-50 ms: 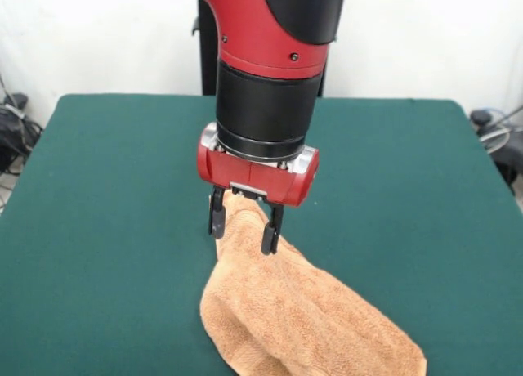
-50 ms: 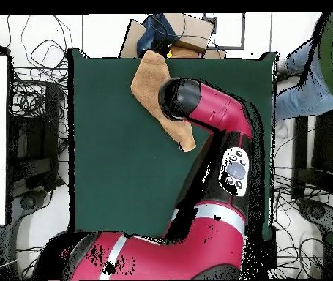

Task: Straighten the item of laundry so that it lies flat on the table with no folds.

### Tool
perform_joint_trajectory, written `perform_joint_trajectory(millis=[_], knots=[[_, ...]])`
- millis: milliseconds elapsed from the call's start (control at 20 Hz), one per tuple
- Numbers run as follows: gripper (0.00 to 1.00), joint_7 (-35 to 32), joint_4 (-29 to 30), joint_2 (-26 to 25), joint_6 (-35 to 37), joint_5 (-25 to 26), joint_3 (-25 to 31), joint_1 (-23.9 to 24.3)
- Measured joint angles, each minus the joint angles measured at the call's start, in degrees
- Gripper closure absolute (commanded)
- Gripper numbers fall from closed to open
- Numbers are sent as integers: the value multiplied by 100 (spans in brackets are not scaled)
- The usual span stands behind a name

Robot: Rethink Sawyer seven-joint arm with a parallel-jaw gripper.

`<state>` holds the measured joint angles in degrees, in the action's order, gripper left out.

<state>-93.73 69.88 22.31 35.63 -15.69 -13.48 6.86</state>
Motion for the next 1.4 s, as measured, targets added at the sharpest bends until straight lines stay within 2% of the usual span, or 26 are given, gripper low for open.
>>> perform_joint_trajectory(millis=[1400], knots=[[0,0,0,0,-1,7,141,-28]])
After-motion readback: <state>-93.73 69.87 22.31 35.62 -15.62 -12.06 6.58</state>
